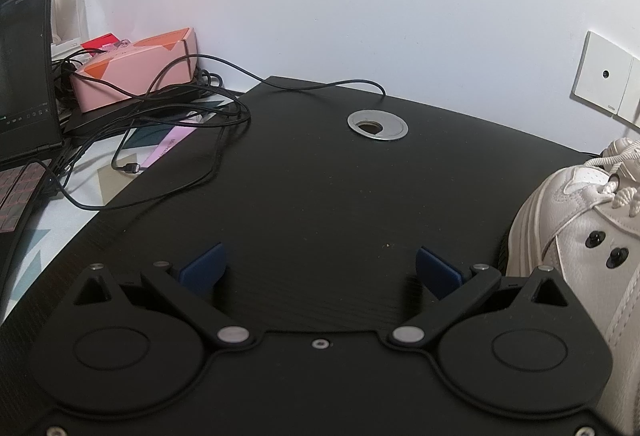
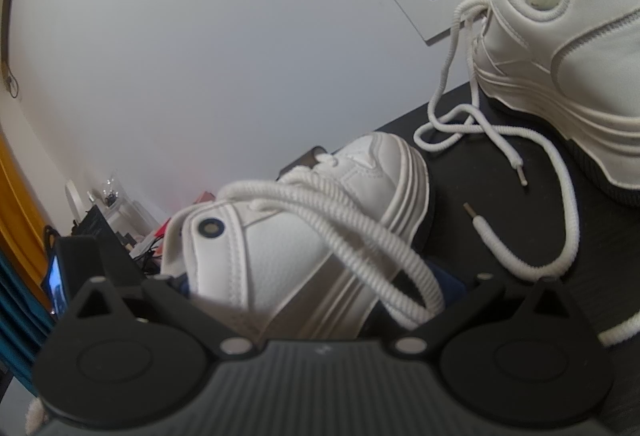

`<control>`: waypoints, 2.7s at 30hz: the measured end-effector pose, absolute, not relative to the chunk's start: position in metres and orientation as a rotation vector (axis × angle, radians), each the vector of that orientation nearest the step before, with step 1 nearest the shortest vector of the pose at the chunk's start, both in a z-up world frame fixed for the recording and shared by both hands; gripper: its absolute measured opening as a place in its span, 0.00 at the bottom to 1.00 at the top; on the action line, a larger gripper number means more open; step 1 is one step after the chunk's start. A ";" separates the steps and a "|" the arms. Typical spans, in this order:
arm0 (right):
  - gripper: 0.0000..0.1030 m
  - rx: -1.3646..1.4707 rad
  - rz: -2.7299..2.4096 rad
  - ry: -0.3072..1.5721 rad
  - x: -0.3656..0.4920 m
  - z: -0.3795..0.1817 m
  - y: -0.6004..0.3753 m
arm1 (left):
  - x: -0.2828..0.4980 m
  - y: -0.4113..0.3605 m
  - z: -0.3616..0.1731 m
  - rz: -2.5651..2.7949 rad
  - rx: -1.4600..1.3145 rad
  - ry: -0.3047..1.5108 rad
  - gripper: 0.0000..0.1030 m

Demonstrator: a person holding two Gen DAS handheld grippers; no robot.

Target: Lace up shoes with both hands

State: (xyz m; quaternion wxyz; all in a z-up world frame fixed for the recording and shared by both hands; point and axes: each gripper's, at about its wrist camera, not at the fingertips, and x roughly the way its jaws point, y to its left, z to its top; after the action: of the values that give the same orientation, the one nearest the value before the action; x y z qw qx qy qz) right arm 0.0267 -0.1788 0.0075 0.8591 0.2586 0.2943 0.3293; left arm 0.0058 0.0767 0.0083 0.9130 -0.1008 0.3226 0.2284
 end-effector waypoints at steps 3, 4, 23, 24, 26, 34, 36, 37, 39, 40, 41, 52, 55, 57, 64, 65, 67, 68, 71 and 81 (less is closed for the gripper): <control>0.99 0.544 0.692 0.618 0.027 0.007 -0.179 | 0.006 0.077 0.009 0.471 -0.207 0.665 1.00; 0.99 0.544 0.692 0.618 0.027 0.008 -0.179 | 0.006 0.077 0.009 0.471 -0.207 0.665 1.00; 0.99 0.537 0.710 0.625 0.031 0.007 -0.169 | 0.005 0.078 0.009 0.472 -0.208 0.664 1.00; 0.99 0.536 0.703 0.627 0.030 0.008 -0.168 | 0.005 0.078 0.009 0.472 -0.208 0.664 1.00; 0.99 0.537 0.685 0.642 0.030 0.009 -0.166 | 0.005 0.077 0.009 0.472 -0.208 0.664 1.00; 0.99 0.531 0.709 0.636 0.032 0.008 -0.158 | 0.005 0.078 0.008 0.472 -0.208 0.665 1.00; 0.99 0.527 0.733 0.634 0.035 0.008 -0.156 | 0.005 0.078 0.008 0.472 -0.208 0.665 1.00; 0.99 0.525 0.740 0.635 0.036 0.008 -0.155 | 0.005 0.078 0.008 0.472 -0.208 0.665 1.00; 0.99 0.527 0.745 0.638 0.040 0.008 -0.174 | 0.006 0.078 0.008 0.472 -0.208 0.665 1.00; 0.99 0.528 0.746 0.639 0.041 0.008 -0.179 | 0.006 0.078 0.008 0.472 -0.208 0.665 1.00; 0.99 0.527 0.745 0.638 0.041 0.009 -0.172 | 0.006 0.078 0.008 0.472 -0.208 0.665 1.00; 0.99 0.527 0.745 0.637 0.042 0.008 -0.173 | 0.006 0.078 0.008 0.472 -0.208 0.665 1.00; 0.99 0.526 0.744 0.637 0.042 0.007 -0.173 | 0.006 0.077 0.008 0.472 -0.208 0.665 1.00; 0.99 0.525 0.744 0.638 0.042 0.007 -0.173 | 0.006 0.078 0.008 0.472 -0.208 0.665 1.00; 0.99 0.515 0.765 0.646 0.043 0.008 -0.173 | 0.006 0.077 0.009 0.472 -0.208 0.665 1.00; 0.99 0.513 0.766 0.648 0.044 0.008 -0.173 | 0.006 0.077 0.009 0.472 -0.208 0.665 1.00; 0.99 0.510 0.767 0.658 0.045 0.008 -0.172 | 0.006 0.077 0.009 0.472 -0.208 0.665 1.00; 0.99 0.508 0.770 0.664 0.046 0.008 -0.172 | 0.006 0.077 0.009 0.472 -0.208 0.665 1.00; 0.99 0.501 0.792 0.667 0.049 0.008 -0.172 | 0.006 0.077 0.009 0.472 -0.208 0.665 1.00; 0.99 0.404 0.870 0.805 0.047 0.051 -0.167 | 0.018 0.069 0.008 0.560 -0.195 0.686 1.00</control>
State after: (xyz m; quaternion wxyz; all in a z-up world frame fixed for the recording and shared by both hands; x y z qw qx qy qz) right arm 0.0466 -0.1673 0.0512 0.8103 0.1892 0.3766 0.4073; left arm 0.0180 0.0692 0.0079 0.8990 -0.0942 0.3312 0.2706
